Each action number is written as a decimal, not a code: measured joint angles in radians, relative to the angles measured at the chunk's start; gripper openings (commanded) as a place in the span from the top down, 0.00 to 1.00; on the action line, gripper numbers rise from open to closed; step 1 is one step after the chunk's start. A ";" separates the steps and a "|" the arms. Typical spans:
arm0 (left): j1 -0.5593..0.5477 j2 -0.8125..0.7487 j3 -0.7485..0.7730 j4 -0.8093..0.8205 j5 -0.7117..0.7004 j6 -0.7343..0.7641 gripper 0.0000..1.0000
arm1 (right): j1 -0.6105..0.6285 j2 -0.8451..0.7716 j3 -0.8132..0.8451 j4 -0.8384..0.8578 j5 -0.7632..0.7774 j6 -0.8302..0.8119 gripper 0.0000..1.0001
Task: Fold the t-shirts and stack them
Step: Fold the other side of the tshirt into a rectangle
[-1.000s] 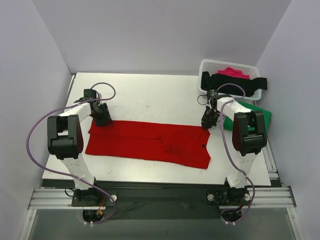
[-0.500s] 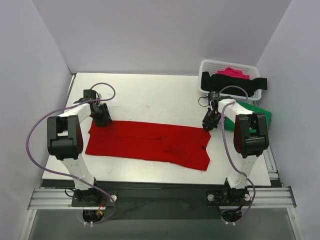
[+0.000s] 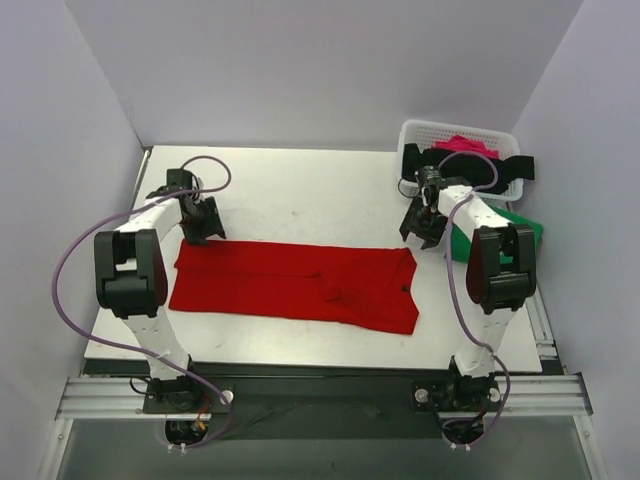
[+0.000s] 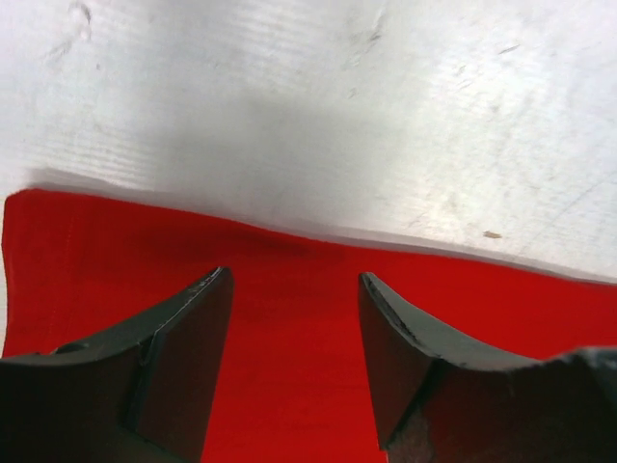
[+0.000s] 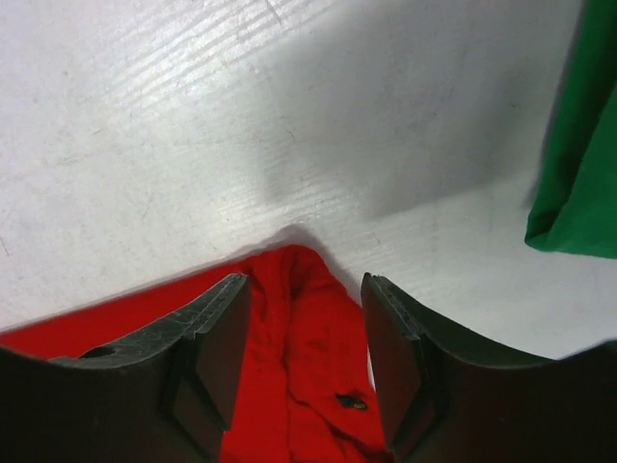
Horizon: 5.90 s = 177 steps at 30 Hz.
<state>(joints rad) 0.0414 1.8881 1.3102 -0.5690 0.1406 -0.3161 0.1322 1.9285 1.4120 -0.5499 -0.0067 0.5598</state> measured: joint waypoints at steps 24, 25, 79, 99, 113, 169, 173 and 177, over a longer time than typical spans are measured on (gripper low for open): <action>-0.607 -0.170 -0.136 0.123 0.214 -0.063 0.41 | 0.367 -0.437 -0.447 -0.043 -0.230 0.020 0.62; -0.628 -0.170 -0.152 0.143 0.225 -0.076 0.41 | 0.376 -0.447 -0.473 -0.031 -0.231 0.024 0.63; -0.753 -0.073 -0.275 0.364 0.219 -0.288 0.62 | 0.386 -0.324 -0.544 0.148 -0.233 0.065 0.65; -0.753 -0.097 -0.275 0.316 0.195 -0.306 1.00 | 0.386 -0.315 -0.537 0.141 -0.235 0.046 0.66; -0.726 -0.140 -0.275 0.290 0.235 -0.341 1.00 | 0.385 -0.309 -0.527 0.118 -0.234 0.024 0.63; -0.720 -0.137 -0.201 0.064 0.278 -0.329 0.91 | 0.409 -0.334 -0.555 0.009 -0.436 -0.040 1.00; -0.721 -0.131 -0.191 0.034 0.277 -0.323 0.79 | 0.404 -0.329 -0.547 -0.006 -0.483 -0.056 0.98; -0.721 -0.111 -0.172 -0.010 0.271 -0.309 0.54 | 0.404 -0.307 -0.538 -0.016 -0.526 -0.074 0.78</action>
<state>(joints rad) -0.6796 1.7767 1.1381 -0.5789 0.4118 -0.6250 0.5362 1.6215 0.8738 -0.5659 -0.5327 0.4854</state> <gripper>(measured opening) 0.377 0.122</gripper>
